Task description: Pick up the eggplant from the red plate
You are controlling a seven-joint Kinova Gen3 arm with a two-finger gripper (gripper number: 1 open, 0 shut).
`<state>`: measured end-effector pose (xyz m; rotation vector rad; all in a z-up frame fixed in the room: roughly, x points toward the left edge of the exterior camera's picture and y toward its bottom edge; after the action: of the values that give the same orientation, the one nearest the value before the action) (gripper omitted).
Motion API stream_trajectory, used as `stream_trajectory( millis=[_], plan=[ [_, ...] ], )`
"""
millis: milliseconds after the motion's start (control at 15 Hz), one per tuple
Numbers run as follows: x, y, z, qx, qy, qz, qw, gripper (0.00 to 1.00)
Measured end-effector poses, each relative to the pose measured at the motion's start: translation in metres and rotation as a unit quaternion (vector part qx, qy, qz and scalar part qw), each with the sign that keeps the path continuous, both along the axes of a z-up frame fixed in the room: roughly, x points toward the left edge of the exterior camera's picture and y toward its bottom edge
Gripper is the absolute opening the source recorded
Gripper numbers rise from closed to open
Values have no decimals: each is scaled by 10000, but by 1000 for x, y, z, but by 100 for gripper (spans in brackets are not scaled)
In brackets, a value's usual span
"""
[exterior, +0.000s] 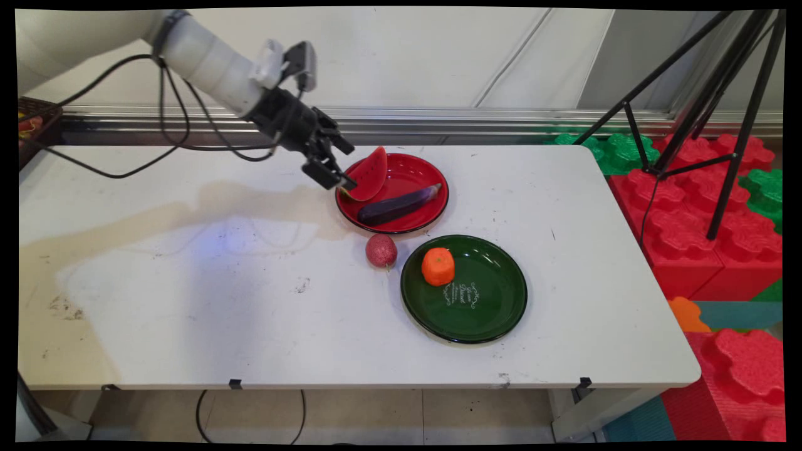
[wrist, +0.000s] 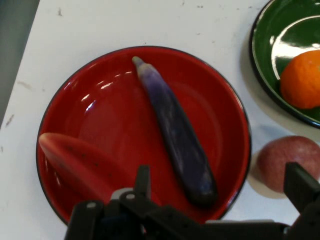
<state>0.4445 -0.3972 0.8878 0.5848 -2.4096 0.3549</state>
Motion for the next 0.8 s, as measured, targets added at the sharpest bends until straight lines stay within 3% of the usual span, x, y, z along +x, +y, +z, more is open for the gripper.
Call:
stream_trajectory(
  millis=[800],
  plan=[
    [-59,-56,-48,287,-359,69,9989,100]
  ],
)
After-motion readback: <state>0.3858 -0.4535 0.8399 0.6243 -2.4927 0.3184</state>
